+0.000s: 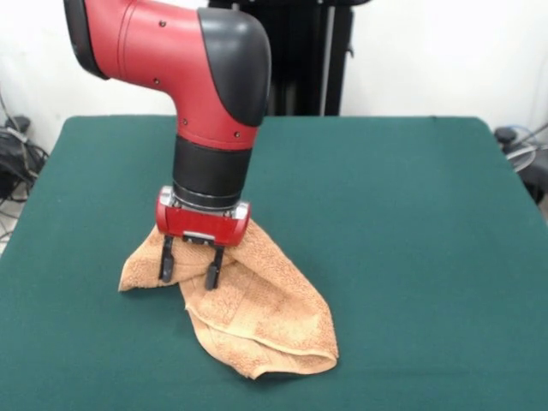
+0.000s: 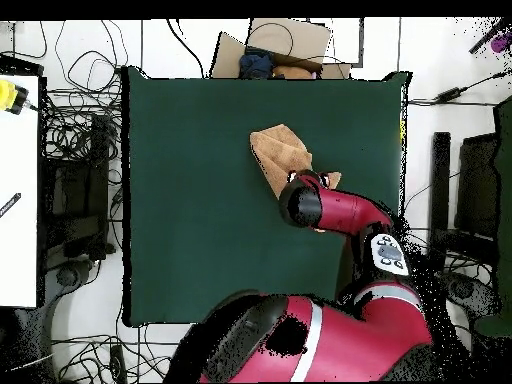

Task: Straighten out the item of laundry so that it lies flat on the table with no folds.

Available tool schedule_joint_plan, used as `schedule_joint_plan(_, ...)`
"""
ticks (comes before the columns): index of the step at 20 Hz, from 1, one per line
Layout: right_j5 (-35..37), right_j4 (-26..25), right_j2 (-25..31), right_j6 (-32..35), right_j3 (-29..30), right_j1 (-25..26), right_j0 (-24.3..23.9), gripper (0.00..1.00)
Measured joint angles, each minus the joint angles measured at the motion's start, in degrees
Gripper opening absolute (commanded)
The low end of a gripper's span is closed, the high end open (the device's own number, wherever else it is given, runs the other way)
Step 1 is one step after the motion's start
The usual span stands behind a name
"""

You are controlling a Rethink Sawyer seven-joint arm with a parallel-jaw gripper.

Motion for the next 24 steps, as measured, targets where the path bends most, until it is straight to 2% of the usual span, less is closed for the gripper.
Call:
schedule_joint_plan(13, 0.01, -0.01, 0.88, 0.00, -0.10, -0.11, -0.36, 1.00)
schedule_joint_plan(24, -1.25, -0.02, 5.85, 0.00, 0.66, -0.63, -2.34, 1.00)
